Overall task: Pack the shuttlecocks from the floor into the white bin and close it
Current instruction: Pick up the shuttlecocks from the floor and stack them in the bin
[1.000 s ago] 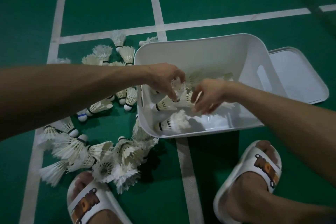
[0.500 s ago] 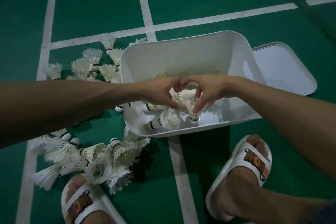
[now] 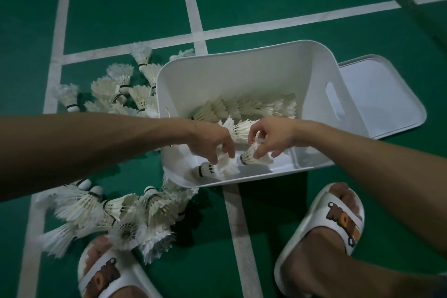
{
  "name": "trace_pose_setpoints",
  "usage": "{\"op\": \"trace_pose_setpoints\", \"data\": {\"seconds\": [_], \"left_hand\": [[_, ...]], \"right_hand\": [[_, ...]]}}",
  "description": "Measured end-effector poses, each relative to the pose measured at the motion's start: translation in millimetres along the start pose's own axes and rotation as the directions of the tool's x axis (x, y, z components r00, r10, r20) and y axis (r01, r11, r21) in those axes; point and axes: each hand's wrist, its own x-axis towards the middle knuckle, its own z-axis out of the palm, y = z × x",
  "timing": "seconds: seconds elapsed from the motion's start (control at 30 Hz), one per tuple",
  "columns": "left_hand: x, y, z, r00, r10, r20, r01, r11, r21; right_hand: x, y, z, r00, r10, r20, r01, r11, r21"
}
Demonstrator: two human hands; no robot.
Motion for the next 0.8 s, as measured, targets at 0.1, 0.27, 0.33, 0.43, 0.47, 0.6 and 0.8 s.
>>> {"op": "trace_pose_setpoints", "data": {"seconds": [0.1, 0.27, 0.33, 0.43, 0.47, 0.6, 0.8], "left_hand": [[1.9, -0.8, 2.3, 1.0, 0.015, -0.003, -0.015, 1.0, -0.011], [1.4, 0.7, 3.8, 0.999, -0.003, 0.049, 0.006, 0.998, -0.061], [1.3, 1.3, 4.0, 0.998, -0.016, 0.058, 0.021, 0.996, -0.086], [2.2, 2.3, 3.4, 0.997, -0.044, 0.06, 0.05, 0.994, -0.102], [2.6, 2.7, 3.6, 0.996, -0.057, 0.062, 0.063, 0.993, -0.096], [4.9, 3.4, 6.3, 0.991, -0.084, 0.104, 0.094, 0.991, -0.092], [7.4, -1.1, 11.5, 0.988, -0.085, 0.128, 0.092, 0.994, -0.052]], "right_hand": [[8.9, -4.6, 15.0, 1.0, -0.016, 0.024, 0.016, 1.0, -0.005], [17.0, -5.0, 24.8, 0.994, 0.018, 0.105, -0.002, 0.988, -0.152], [15.1, -3.5, 18.7, 0.993, 0.089, 0.081, -0.077, 0.987, -0.138], [13.3, -3.6, 10.3, 0.98, 0.188, 0.061, -0.182, 0.979, -0.09], [13.9, -4.6, 10.8, 0.978, 0.193, 0.076, -0.187, 0.979, -0.08], [20.4, -11.2, 24.0, 0.972, 0.103, 0.21, -0.114, 0.993, 0.042], [28.6, -8.0, 27.3, 0.962, 0.066, 0.263, -0.106, 0.984, 0.14]]}}
